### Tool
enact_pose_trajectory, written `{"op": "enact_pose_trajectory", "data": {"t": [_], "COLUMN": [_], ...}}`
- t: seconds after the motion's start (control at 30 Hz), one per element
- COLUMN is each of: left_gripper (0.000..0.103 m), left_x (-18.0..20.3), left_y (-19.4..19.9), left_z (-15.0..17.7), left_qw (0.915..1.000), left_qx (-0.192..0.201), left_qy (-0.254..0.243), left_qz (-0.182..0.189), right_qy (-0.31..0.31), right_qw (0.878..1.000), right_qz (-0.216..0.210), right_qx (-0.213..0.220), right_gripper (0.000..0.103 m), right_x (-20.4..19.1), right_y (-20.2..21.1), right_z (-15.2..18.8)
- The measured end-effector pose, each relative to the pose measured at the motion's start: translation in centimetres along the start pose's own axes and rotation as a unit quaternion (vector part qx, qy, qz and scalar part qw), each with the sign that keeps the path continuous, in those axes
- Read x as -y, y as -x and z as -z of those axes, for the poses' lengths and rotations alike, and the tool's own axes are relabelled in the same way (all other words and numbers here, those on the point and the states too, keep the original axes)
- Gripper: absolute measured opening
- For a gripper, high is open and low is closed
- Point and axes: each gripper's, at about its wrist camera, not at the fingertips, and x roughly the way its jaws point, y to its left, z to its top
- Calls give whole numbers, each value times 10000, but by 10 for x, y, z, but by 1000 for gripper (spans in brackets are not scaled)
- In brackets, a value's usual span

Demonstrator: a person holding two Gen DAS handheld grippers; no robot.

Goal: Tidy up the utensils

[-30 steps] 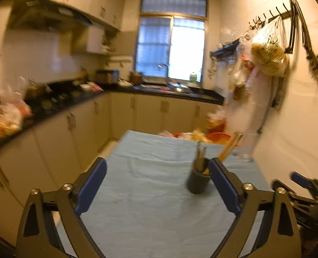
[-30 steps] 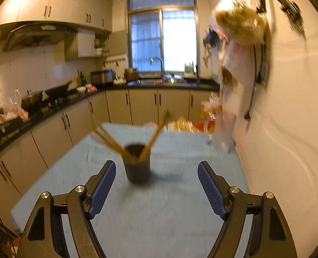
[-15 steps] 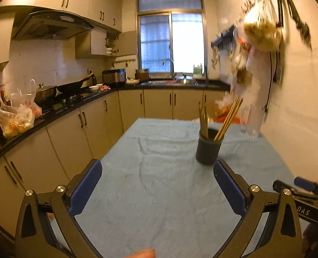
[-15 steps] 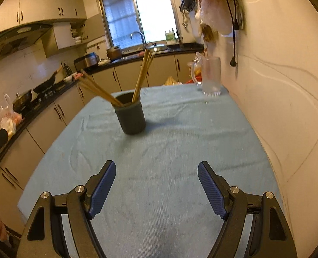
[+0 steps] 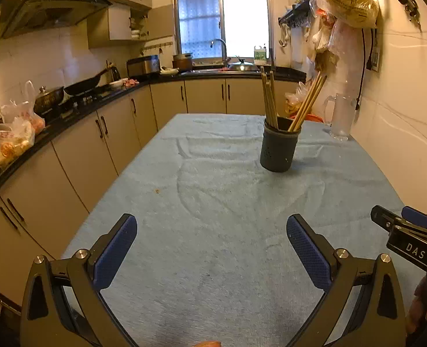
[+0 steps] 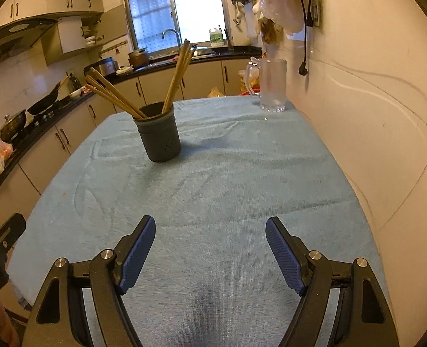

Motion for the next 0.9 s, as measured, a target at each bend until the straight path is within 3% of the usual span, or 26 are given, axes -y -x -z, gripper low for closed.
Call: {"op": "enact_pose_trajectory", "data": {"t": [0.47, 0.9], "left_gripper": [103, 103], "left_x": [3, 5], "left_y": [-33, -46], "left_z": [7, 11], "left_qw": [9985, 9969], "left_qx": [-520, -727], "left_qy": [18, 34], "left_qz": [158, 289], "right_qy": [-42, -12], "right_qw": [9998, 9996], "right_qz": [109, 159], "right_qx": [-173, -236], "right_gripper": [83, 83], "right_x": [-3, -9], "right_y": [-19, -27], "right_z": [2, 3]}}
